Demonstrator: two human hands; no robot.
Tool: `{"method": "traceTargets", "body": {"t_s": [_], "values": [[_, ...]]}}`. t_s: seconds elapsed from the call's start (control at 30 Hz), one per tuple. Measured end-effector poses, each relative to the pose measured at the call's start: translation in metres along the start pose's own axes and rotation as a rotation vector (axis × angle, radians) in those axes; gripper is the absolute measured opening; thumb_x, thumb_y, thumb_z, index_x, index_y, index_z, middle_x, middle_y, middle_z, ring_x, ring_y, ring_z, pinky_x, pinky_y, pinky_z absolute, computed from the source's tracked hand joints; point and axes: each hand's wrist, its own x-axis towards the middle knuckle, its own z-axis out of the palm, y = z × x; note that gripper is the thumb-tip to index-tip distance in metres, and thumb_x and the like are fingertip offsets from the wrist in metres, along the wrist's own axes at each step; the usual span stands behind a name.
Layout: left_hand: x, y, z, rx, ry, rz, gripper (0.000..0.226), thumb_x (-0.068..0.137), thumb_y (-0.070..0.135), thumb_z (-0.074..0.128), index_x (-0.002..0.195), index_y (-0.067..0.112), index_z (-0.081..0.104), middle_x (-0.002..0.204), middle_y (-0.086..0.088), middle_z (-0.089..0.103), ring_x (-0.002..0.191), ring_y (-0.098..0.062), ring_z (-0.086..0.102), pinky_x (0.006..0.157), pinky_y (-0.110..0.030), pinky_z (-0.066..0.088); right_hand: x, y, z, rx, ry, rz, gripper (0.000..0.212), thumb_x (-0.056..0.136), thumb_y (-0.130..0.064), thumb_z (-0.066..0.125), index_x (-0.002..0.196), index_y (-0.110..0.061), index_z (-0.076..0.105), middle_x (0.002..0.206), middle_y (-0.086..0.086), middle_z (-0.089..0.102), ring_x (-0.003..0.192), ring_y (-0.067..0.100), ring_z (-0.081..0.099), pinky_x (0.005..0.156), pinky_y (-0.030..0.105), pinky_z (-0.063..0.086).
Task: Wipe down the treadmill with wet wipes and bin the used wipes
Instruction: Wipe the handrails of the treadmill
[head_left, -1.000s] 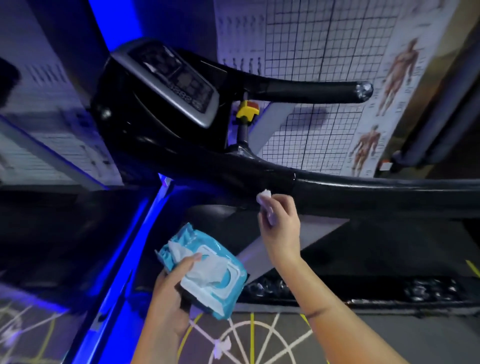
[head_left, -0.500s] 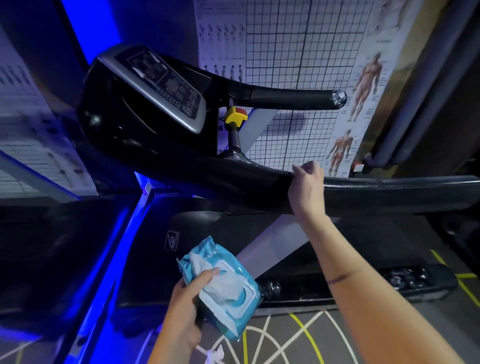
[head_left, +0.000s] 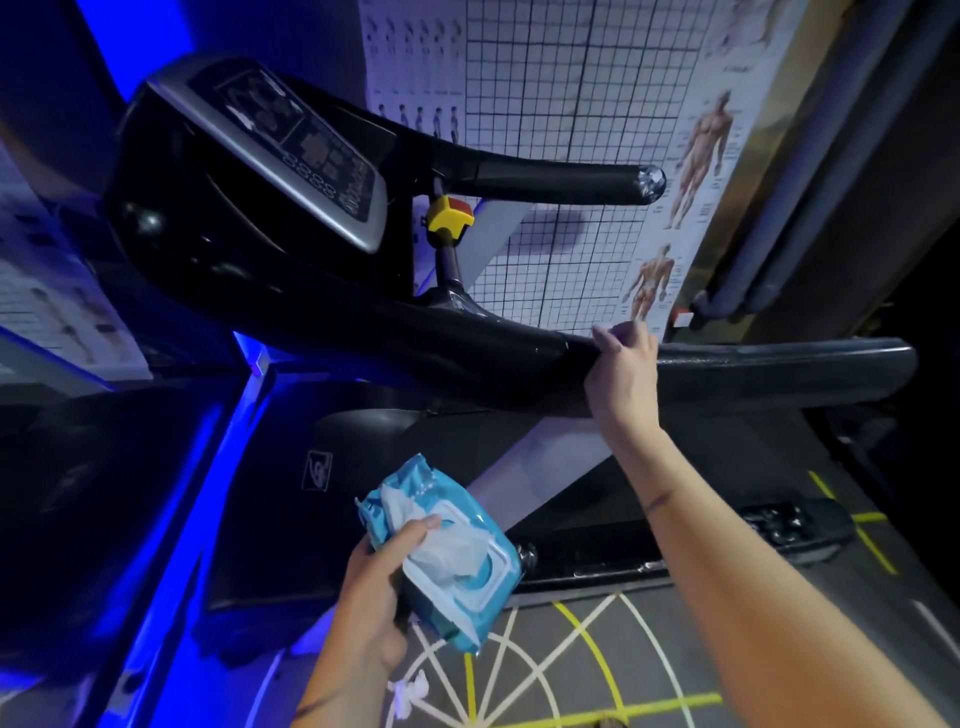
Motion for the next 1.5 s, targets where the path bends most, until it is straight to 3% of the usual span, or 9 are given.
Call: {"method": "traceTargets", "body": {"t_s": [0.17, 0.23, 0.47, 0.6, 0.73, 1.03, 1.2, 1.37, 1.5], "values": [[0.001, -0.002, 0.017, 0.033, -0.042, -0.020, 0.047, 0.079, 0.016, 0.082, 0.125, 0.013, 0.072, 0.109, -0.021, 0.079, 0.096, -0.043, 0.077, 0.082, -0.066, 0.060, -0.022, -0.016, 0.006, 0.052, -0.013, -0.280, 0.036, 0.094, -0.011, 0.043, 0.121, -0.008, 0.065, 0.107, 0.011, 0.055, 0.094, 0.028, 0.049, 0.086, 0.040, 0.046], [0.003, -0.006, 0.024, 0.044, -0.059, -0.004, 0.047, 0.076, 0.016, 0.082, 0.122, 0.012, 0.073, 0.106, -0.020, 0.080, 0.089, -0.039, 0.079, 0.073, -0.052, 0.064, -0.025, -0.010, 0.009, 0.001, -0.064, -0.353, 0.050, 0.086, -0.004, 0.035, 0.129, 0.004, 0.058, 0.110, 0.016, 0.052, 0.090, 0.032, 0.046, 0.084, 0.039, 0.046], [0.004, -0.028, 0.073, 0.126, -0.074, -0.016, 0.047, 0.073, 0.015, 0.086, 0.119, 0.017, 0.074, 0.098, -0.016, 0.081, 0.079, -0.034, 0.080, 0.080, -0.049, 0.062, -0.014, 0.088, -0.017, -0.110, -0.087, -0.141, 0.057, 0.080, -0.004, 0.030, 0.129, 0.009, 0.056, 0.111, 0.022, 0.054, 0.095, 0.036, 0.044, 0.083, 0.043, 0.050], [0.000, -0.048, 0.121, 0.160, -0.068, -0.057, 0.029, 0.084, 0.016, 0.083, 0.109, 0.024, 0.071, 0.085, -0.012, 0.081, 0.067, -0.032, 0.076, 0.083, -0.058, 0.054, 0.002, 0.160, -0.033, -0.107, -0.134, -0.084, 0.050, 0.084, 0.003, 0.053, 0.134, 0.003, 0.053, 0.118, 0.020, 0.051, 0.104, 0.039, 0.045, 0.089, 0.046, 0.050], [-0.005, -0.072, 0.172, 0.172, -0.025, -0.070, 0.032, 0.081, 0.017, 0.086, 0.109, 0.016, 0.072, 0.088, -0.016, 0.080, 0.086, -0.041, 0.075, 0.087, -0.063, 0.055, 0.019, 0.225, -0.046, -0.127, -0.138, -0.118, 0.049, 0.082, 0.008, 0.060, 0.131, 0.004, 0.055, 0.120, 0.020, 0.051, 0.103, 0.039, 0.046, 0.090, 0.046, 0.050], [-0.026, -0.150, 0.295, 0.108, 0.106, -0.001, 0.060, 0.063, 0.022, 0.093, 0.114, 0.015, 0.061, 0.100, -0.018, 0.075, 0.085, -0.037, 0.073, 0.071, -0.043, 0.057, 0.070, 0.377, -0.080, -0.155, -0.229, -0.107, 0.072, 0.064, 0.018, 0.056, 0.135, 0.006, 0.049, 0.119, 0.020, 0.049, 0.103, 0.037, 0.043, 0.090, 0.043, 0.047], [-0.042, -0.193, 0.359, 0.047, 0.158, 0.071, 0.043, 0.073, 0.013, 0.087, 0.107, 0.015, 0.060, 0.089, -0.014, 0.071, 0.070, -0.030, 0.068, 0.039, -0.027, 0.050, 0.092, 0.454, -0.098, -0.162, -0.190, -0.095, 0.060, 0.071, 0.015, 0.055, 0.131, 0.006, 0.052, 0.116, 0.021, 0.051, 0.100, 0.036, 0.043, 0.087, 0.045, 0.048], [-0.052, -0.217, 0.408, 0.090, 0.112, 0.060, 0.084, 0.049, 0.018, 0.096, 0.127, 0.011, 0.066, 0.096, -0.014, 0.080, 0.078, -0.031, 0.077, 0.057, -0.038, 0.058, 0.114, 0.519, -0.119, -0.153, -0.230, 0.038, 0.028, 0.095, -0.014, 0.044, 0.119, -0.004, 0.055, 0.120, 0.018, 0.051, 0.110, 0.033, 0.049, 0.085, 0.043, 0.046], [-0.049, -0.233, 0.444, 0.109, 0.101, 0.081, 0.064, 0.069, 0.014, 0.092, 0.126, 0.009, 0.062, 0.104, -0.013, 0.078, 0.089, -0.030, 0.075, 0.066, -0.037, 0.058, 0.099, 0.556, -0.140, -0.023, -0.146, 0.259, 0.020, 0.080, 0.000, 0.052, 0.099, -0.005, 0.057, 0.109, 0.019, 0.049, 0.100, 0.039, 0.050, 0.085, 0.045, 0.048]]}}
